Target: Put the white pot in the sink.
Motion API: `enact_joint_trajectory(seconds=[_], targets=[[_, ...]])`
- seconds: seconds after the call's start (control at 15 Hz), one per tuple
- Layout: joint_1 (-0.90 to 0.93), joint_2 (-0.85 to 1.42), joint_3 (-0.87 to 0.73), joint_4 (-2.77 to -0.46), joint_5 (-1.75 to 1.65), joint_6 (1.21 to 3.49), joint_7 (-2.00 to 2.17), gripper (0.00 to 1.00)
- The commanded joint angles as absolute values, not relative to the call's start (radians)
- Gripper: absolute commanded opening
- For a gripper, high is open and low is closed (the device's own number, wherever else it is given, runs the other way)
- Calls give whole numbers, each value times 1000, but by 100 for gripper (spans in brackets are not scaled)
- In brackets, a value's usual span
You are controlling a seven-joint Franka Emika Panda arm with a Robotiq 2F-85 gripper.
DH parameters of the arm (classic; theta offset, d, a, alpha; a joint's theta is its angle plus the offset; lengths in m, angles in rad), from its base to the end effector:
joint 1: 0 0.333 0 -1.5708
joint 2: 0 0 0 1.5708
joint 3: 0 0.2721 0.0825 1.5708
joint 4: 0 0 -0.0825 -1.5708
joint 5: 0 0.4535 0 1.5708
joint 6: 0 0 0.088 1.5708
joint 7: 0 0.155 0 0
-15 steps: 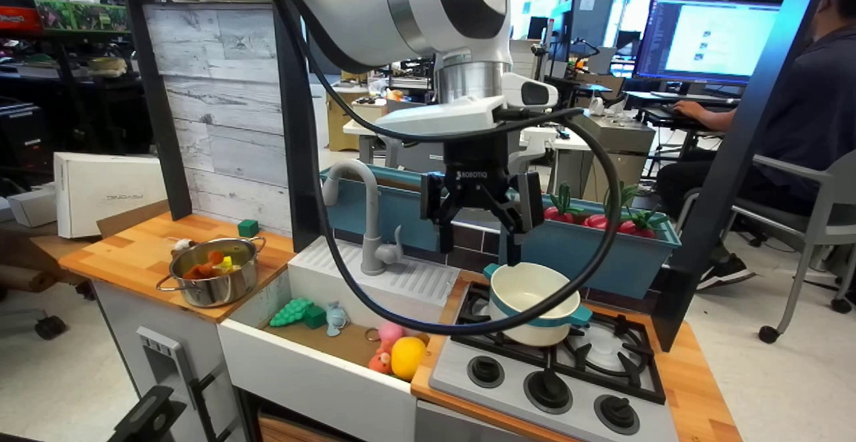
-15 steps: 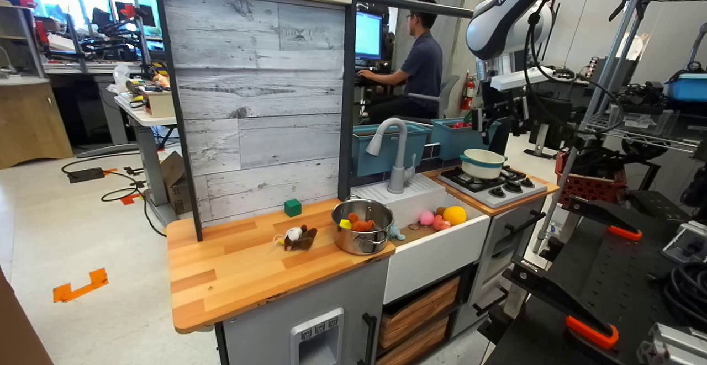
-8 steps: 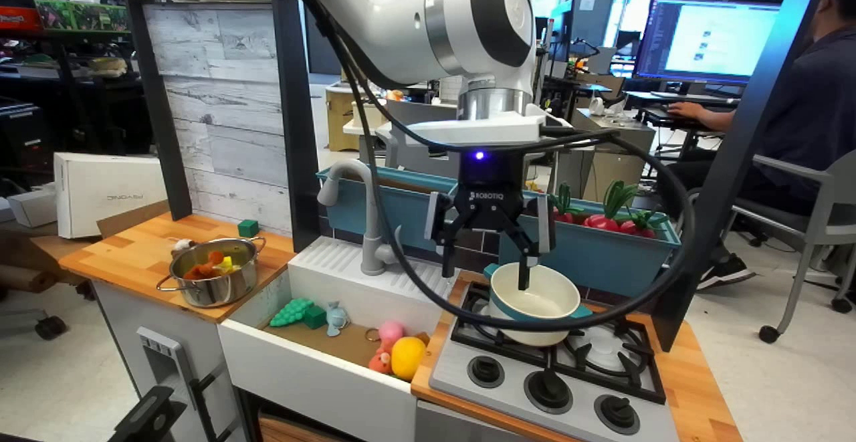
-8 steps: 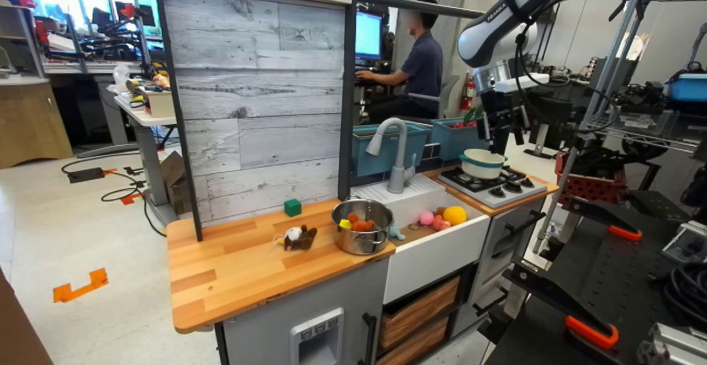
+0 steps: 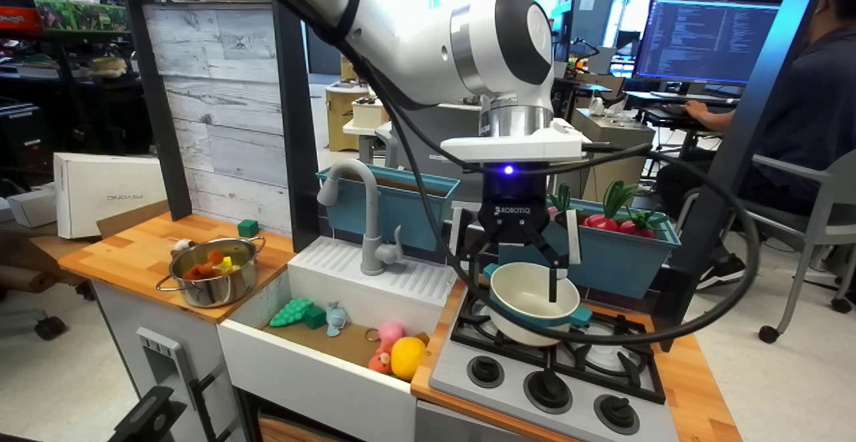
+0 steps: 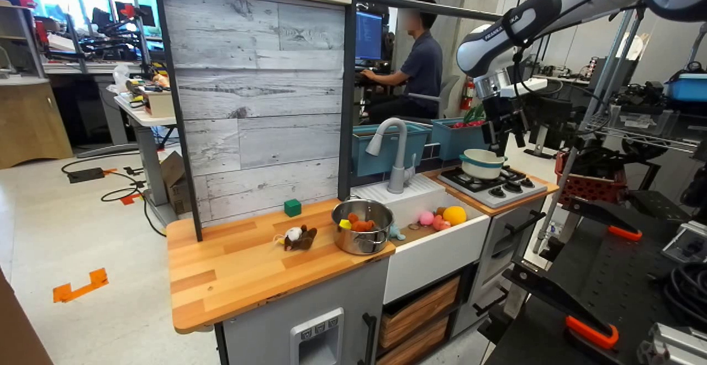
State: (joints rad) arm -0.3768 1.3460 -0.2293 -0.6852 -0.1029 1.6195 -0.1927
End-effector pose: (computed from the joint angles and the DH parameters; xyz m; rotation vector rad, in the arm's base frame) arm 0.6441 -0.3889 0.0248 2.8516 -0.3673 -0.7147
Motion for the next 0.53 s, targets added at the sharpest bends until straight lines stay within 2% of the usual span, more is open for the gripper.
enact_joint_trajectory(seconds=[0.0,0.33,0.4,0.47], targets=[[-414,1452,-176,-524,-47,1691,-60,100],[-427,1558,-135,-411,10,1821,109,100],[-418,1495,-128,-533,-1,1904,138,100],[-417,1493,-129,-546,-4,1938,159,100]])
